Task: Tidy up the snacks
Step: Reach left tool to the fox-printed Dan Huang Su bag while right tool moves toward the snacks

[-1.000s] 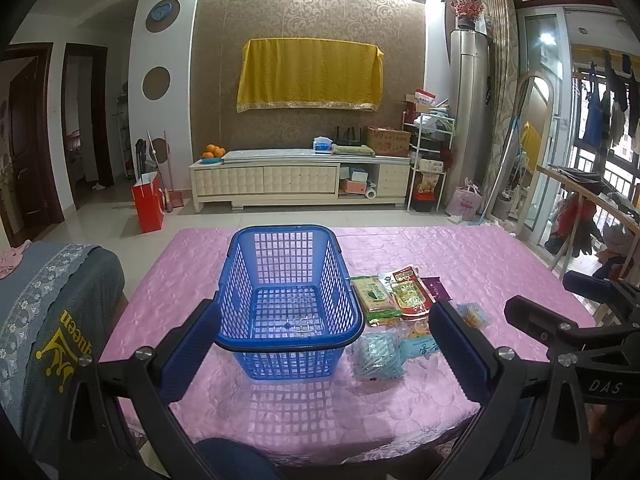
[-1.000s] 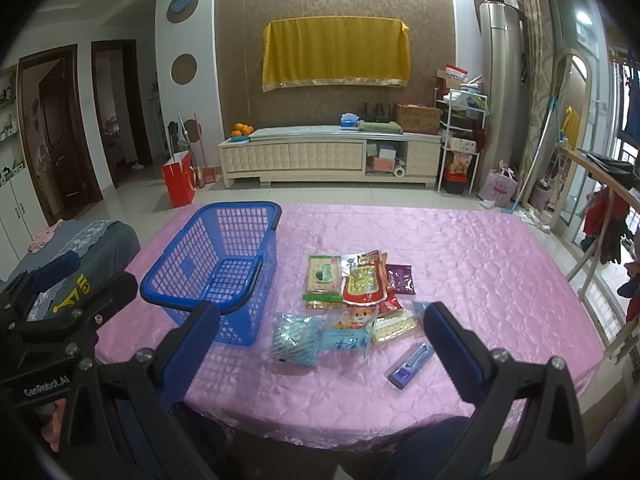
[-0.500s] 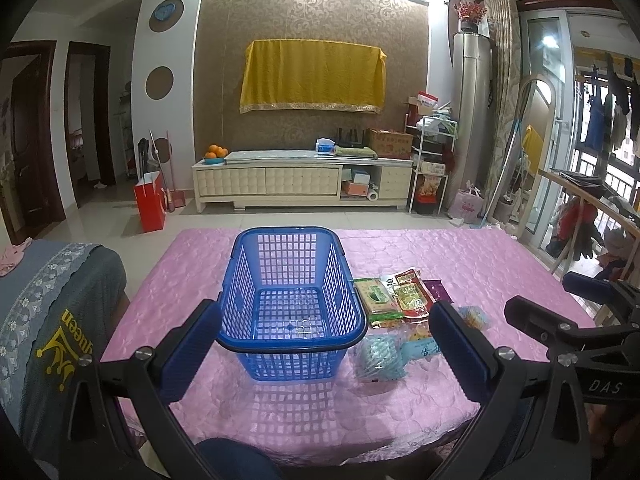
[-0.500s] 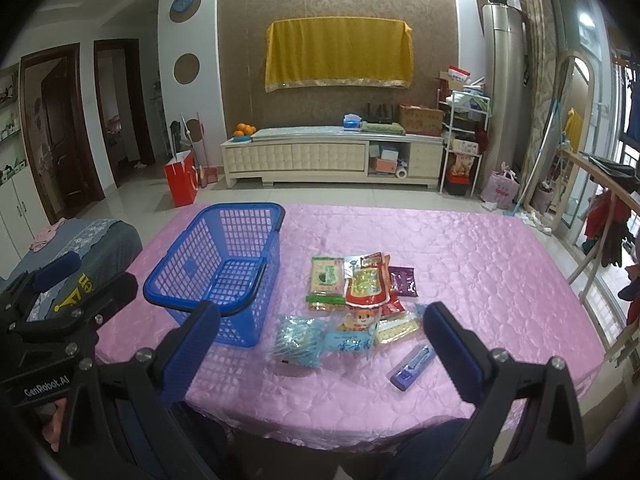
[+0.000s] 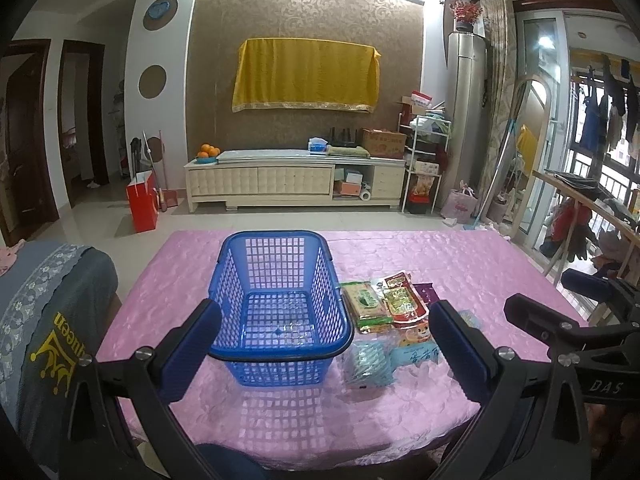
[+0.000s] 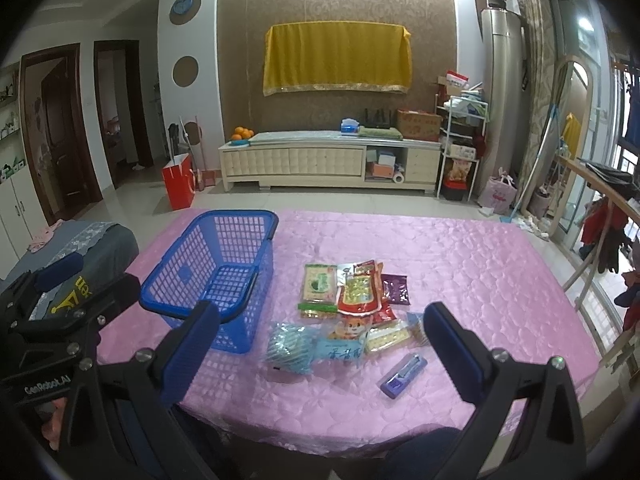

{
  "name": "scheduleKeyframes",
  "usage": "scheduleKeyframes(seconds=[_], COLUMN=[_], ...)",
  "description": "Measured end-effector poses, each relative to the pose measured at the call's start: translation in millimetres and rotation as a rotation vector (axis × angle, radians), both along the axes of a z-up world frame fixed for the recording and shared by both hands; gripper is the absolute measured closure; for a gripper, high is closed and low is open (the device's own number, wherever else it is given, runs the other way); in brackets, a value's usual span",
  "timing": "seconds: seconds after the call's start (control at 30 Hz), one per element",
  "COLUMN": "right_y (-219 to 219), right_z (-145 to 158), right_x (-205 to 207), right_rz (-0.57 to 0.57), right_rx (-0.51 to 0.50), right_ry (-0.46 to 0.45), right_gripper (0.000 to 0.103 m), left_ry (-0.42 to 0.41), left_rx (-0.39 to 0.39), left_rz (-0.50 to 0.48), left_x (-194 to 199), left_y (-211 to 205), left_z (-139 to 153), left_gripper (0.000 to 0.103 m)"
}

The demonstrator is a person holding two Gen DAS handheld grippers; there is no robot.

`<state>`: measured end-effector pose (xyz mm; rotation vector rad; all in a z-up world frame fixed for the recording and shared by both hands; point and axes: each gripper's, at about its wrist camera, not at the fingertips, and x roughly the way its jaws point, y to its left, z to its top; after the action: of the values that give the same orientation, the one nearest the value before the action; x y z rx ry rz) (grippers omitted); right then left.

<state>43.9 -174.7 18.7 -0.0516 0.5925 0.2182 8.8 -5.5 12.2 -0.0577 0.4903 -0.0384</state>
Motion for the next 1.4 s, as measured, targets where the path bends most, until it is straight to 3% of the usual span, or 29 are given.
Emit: scheduleKeyframes(seconds=[0.1,0.27,0.4,0.53,0.9,1.27,1.4], right_y=[-9.1,-24.8,-44.5,-71.4,-110.0,-138.6,-145.4], right_z=[2.2,4.0,0.0,-8.7,-64.3,-116.9,-138.8], right_x=[2.2,15.0,31.8,49.8,85.4,113.9,123.3], right_rz=[0.017,-0.058,-0.086,-0.113,-0.159,-0.167,-0.184], right_rx=[0.031,-0.016,-0.018,0.037,0.008,0.018,0.033], right_ry=[-0.024,-0.07,-0.046,0.003,0.165,0.322,0.376], right_gripper=[0.0,0.0,0.0,0.0,0.0,0.001,0.001], left_ry=[0.023,0.058,0.1,0.146,0.325,0.474,0.539], left_rx=[0.008,0.014,0.011,0.015,0.03,0.069,0.047], left_rz=[-0.013,-0.041,-0.071,-0.109,-0.219,-0.231,-0.243], left_x=[10.2,33.5,53.5,71.7,122.4,171.3,189.7], left_y=[-7.6,-22.2,-35.0,-51.9,-105.5,-141.0,-142.9], left_z=[-0.3,-4.7,-10.6,-21.2,-72.5,-135.6,-157.7], left_gripper=[0.001,0.001,0.001,0.001,0.001,0.001,0.001])
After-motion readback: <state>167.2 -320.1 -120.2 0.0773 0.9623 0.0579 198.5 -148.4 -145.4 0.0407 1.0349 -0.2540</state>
